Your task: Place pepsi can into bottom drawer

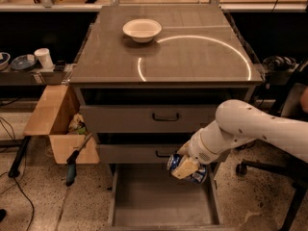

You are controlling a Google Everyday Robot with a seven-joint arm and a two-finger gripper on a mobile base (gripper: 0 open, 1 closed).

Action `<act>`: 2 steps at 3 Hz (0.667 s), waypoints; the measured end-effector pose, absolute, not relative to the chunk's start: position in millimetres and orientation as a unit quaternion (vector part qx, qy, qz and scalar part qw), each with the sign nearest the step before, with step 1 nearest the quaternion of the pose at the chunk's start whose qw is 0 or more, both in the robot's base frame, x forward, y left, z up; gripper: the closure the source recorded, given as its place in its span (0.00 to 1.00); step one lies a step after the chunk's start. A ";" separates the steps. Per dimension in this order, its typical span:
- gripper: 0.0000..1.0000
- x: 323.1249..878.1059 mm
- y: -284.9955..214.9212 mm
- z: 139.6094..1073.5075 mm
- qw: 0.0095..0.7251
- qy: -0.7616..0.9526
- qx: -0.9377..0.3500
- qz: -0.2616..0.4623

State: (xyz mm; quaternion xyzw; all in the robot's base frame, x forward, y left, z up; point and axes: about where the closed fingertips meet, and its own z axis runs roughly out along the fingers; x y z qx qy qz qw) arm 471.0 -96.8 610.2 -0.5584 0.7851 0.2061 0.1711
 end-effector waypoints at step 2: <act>1.00 468.4 -94.0 592.8 0.175 0.783 -0.557 0.215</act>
Offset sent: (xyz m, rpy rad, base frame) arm -0.0048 0.0043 -0.0394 0.0449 0.0063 0.0006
